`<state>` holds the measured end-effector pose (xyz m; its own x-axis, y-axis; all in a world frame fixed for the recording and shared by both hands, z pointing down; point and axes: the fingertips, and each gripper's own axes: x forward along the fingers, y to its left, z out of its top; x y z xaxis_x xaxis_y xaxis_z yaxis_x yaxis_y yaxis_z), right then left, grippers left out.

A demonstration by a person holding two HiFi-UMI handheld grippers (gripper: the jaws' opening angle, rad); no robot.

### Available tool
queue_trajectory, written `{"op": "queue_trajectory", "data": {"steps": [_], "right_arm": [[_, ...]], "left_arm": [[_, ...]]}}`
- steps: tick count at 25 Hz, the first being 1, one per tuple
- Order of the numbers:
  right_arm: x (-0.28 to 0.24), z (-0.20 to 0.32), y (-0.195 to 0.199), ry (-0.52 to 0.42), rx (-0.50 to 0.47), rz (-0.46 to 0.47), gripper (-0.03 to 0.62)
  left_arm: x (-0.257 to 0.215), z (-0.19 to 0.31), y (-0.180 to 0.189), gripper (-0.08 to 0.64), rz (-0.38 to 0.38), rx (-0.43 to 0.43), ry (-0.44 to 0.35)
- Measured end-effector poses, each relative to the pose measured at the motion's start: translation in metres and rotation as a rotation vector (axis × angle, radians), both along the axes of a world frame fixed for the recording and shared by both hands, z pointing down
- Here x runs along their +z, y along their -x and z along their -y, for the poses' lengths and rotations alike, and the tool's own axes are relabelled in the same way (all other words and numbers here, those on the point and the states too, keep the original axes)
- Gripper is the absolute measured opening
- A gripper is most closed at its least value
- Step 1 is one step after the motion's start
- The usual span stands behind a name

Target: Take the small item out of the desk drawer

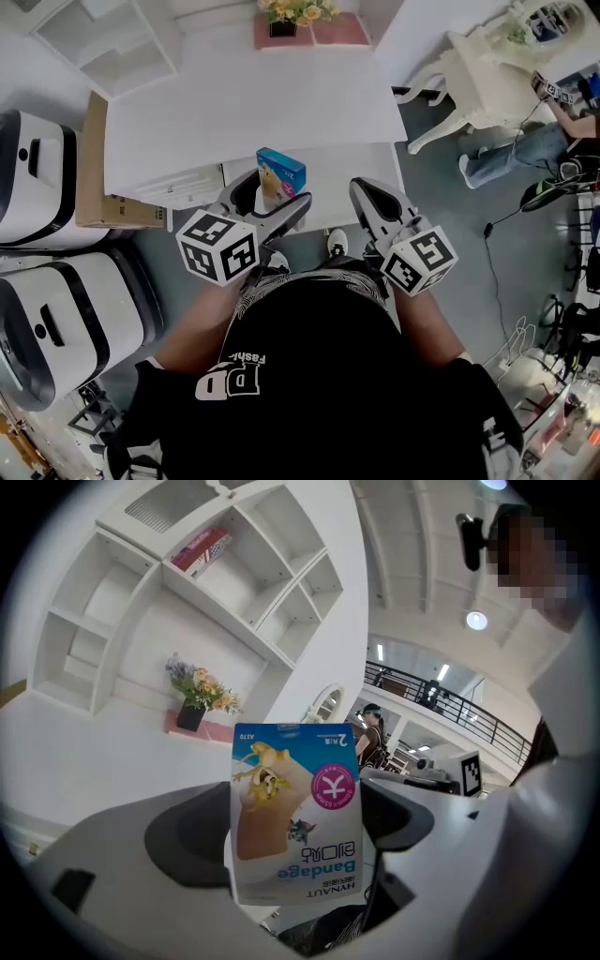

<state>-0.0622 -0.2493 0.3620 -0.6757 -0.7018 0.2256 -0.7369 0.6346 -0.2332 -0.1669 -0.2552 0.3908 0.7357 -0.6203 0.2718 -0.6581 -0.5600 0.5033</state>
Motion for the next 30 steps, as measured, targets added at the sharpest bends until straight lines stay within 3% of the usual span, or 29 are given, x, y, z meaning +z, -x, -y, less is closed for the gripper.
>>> {"op": "queue_trajectory", "data": {"steps": [8,17,22,30], "right_arm": [[-0.006,-0.024,0.013,-0.016,-0.02,0.037,0.009],[-0.019,-0.027,0.007,-0.024,-0.072,0.056,0.008],[-0.026,-0.043,-0.015,-0.012,-0.118,0.078,0.008],[-0.026,-0.087,-0.06,-0.005,-0.207,0.108,0.008]], "left_arm": [[-0.017,-0.023,0.005,0.417,-0.012,0.027,-0.045],[-0.034,-0.044,-0.001,0.417,-0.033,-0.032,-0.093],[-0.043,-0.058,-0.012,0.419,-0.036,-0.099,-0.105],[-0.051,-0.095,-0.064,0.417,-0.026,-0.145,-0.114]]}}
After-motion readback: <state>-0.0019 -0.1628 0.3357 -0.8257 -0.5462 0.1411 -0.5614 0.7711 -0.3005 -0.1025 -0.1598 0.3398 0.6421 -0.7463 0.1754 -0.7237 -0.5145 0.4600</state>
